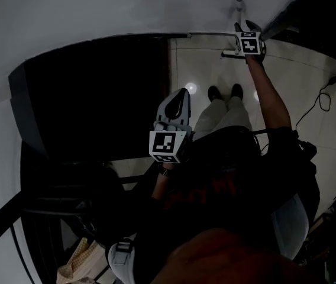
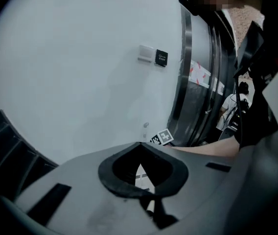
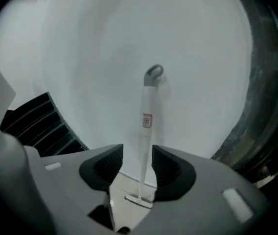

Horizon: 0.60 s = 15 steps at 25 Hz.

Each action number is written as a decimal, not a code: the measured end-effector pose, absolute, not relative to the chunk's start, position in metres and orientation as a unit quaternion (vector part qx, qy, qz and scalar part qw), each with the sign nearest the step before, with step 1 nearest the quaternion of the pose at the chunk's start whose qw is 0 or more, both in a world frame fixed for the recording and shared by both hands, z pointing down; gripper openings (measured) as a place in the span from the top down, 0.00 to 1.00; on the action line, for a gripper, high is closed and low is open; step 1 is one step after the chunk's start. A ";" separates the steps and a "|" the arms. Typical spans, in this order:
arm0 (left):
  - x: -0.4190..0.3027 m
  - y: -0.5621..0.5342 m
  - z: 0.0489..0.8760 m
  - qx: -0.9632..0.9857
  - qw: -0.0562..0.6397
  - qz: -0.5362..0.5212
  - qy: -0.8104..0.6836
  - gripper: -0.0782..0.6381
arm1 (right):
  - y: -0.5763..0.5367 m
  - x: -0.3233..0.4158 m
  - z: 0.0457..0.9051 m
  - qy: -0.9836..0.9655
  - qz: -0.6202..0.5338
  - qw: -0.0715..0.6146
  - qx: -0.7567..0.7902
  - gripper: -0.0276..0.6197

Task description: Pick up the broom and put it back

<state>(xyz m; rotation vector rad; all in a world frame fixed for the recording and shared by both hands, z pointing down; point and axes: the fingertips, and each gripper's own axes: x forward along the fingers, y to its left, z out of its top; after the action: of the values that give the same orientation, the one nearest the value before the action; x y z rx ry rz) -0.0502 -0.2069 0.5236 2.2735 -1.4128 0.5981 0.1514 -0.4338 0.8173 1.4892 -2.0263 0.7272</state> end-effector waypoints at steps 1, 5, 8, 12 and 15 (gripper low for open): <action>-0.058 -0.209 0.526 0.806 0.202 0.216 -0.512 0.89 | -0.450 0.154 0.829 -0.738 0.276 0.264 0.556 0.67; -0.086 -0.218 0.530 0.782 0.218 0.218 -0.541 0.89 | -0.499 0.153 0.858 -0.706 0.301 0.295 0.570 0.65; -0.095 -0.217 0.533 0.774 0.220 0.218 -0.552 0.89 | -0.510 0.157 0.886 -0.693 0.295 0.325 0.571 0.80; -0.098 -0.217 0.534 0.775 0.217 0.210 -0.554 0.89 | -0.490 0.147 0.877 -0.706 0.265 0.321 0.573 0.82; -0.093 -0.222 0.529 0.788 0.208 0.200 -0.544 0.89 | -0.446 0.135 0.856 -0.717 0.260 0.303 0.571 0.82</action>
<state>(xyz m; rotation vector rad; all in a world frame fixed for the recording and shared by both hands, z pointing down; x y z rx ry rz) -0.0927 -0.2218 0.5289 2.1921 -1.5143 0.5560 0.1353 -0.4462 0.8562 1.5125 -1.9007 0.6891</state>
